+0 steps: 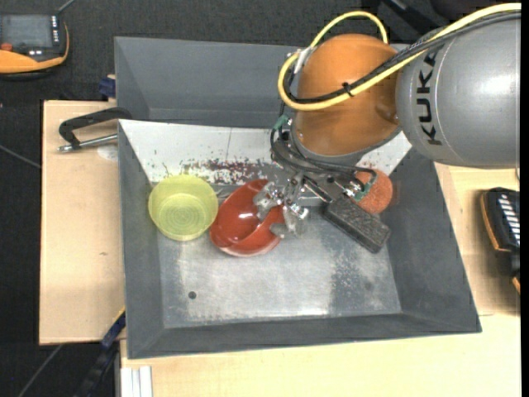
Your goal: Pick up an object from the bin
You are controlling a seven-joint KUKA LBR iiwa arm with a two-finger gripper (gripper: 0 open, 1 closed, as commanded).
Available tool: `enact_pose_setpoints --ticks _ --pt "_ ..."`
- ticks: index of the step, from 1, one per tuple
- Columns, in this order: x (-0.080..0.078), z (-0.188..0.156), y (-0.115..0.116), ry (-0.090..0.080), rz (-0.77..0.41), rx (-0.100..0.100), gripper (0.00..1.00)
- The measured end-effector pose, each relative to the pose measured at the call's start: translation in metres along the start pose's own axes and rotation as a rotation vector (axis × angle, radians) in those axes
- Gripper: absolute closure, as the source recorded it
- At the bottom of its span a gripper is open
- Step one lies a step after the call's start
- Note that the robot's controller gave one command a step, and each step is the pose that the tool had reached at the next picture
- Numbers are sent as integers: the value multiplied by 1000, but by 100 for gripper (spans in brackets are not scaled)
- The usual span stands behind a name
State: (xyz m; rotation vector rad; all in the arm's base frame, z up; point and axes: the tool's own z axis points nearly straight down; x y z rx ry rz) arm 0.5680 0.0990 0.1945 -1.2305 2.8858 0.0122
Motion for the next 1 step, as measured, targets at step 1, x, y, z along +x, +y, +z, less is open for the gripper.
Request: enact_pose_setpoints --ticks 1 --pt "-10 -61 19 -9 -241 4 100"
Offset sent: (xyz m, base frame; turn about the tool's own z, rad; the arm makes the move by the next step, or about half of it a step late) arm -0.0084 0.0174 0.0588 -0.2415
